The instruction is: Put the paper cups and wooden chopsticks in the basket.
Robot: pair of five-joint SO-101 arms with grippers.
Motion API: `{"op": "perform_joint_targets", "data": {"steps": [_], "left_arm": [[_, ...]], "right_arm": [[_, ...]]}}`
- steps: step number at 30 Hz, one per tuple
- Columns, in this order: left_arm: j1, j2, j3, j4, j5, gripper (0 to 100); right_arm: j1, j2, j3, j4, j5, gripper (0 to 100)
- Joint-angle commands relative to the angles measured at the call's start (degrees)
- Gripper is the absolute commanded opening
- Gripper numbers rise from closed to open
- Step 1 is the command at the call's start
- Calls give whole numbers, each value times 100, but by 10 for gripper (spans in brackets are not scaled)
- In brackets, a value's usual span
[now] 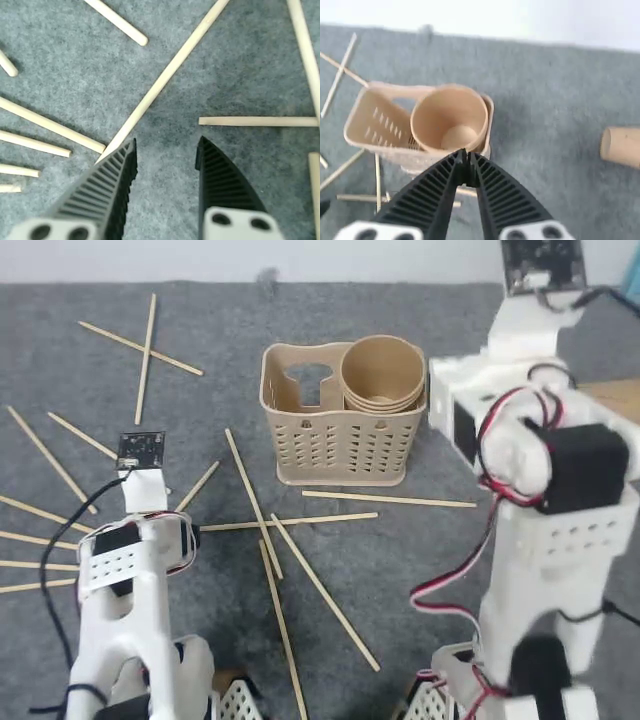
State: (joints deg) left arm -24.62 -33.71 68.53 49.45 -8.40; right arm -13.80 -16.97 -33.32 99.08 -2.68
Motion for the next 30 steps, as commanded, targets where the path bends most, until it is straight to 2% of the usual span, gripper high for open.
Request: {"op": "perform_joint_targets", "data": {"steps": [1, 7, 11, 19, 30], "left_arm": [[18, -176, -48, -114, -35, 184], [9, -176, -48, -114, -35, 184], [9, -176, -48, -114, -35, 184], [9, -176, -48, -114, -35, 184], [9, -176, -48, -114, -35, 184]], "right_arm": [[4, -673, 1169, -769, 246, 8], [4, -1411, 3402, -2941, 264, 9], [4, -1543, 4264, -4022, 220, 9], [-312, -1543, 5029, -4954, 220, 9], [-418, -1552, 6127, -5596, 264, 9]]}}
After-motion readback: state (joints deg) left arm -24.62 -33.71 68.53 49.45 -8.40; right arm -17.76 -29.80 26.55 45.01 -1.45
